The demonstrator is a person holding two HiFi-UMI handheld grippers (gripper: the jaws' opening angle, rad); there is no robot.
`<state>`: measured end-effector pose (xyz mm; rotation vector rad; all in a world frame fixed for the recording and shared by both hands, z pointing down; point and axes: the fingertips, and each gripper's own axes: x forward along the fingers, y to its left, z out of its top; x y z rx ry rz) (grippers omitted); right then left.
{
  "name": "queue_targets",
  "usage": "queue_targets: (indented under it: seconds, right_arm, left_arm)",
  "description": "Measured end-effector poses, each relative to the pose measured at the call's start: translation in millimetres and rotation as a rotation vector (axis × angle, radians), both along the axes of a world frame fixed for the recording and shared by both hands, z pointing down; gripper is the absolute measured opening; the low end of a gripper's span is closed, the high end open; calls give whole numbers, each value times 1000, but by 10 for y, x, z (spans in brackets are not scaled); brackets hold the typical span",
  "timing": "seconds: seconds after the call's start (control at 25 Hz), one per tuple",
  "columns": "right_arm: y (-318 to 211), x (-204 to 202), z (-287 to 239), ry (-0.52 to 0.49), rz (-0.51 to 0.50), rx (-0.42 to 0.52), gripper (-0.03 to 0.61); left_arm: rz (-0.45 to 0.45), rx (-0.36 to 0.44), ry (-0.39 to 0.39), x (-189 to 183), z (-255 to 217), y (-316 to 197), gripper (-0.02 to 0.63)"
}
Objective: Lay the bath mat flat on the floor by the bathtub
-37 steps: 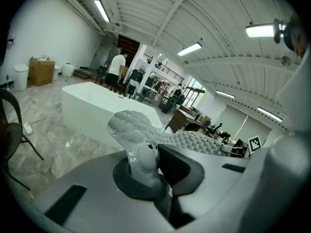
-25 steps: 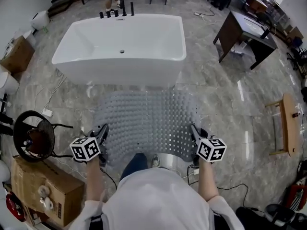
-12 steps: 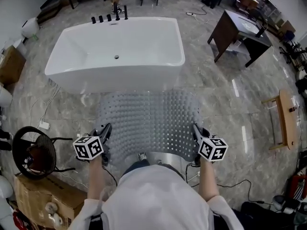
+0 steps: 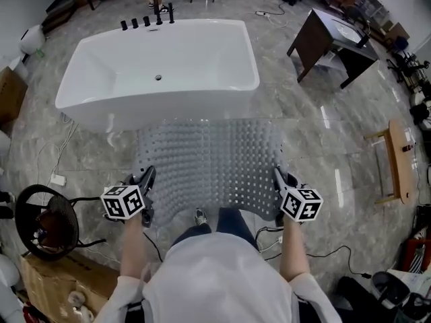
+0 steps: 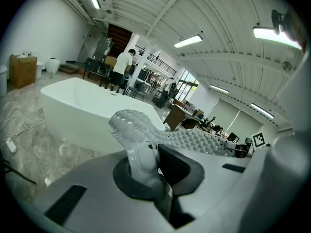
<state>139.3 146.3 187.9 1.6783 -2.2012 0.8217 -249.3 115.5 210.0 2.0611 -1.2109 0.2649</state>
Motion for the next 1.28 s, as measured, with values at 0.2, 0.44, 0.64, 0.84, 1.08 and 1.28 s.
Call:
queue_targets:
  seconds: [0.2,0.44,0.64,0.84,1.08,1.28]
  right_arm:
    - [-195,9,83,-1,-7,-13,37]
    - [-489,146,248,-9,-11,-35,35]
    - [-810,304,421,-3,-15,-61,35]
    - [-1123,443,605,1,-17,-94,35]
    - [-1514,583,851,18,-15,-118,37]
    - [-1742,624,1150,48,-19,-141,35]
  left_arm:
    - [-10,-6,4,13,62,-143,43]
    - [-33,-8,-10,114,199,-407,43]
    - [-48,-23,-43,276,384,-711,43]
    - [-53,-28,-69,443,518,-997,43]
    - [-61,-39,-102,525,749,-1314,43]
    - [-64,-48,-132,540,963,-1489,43]
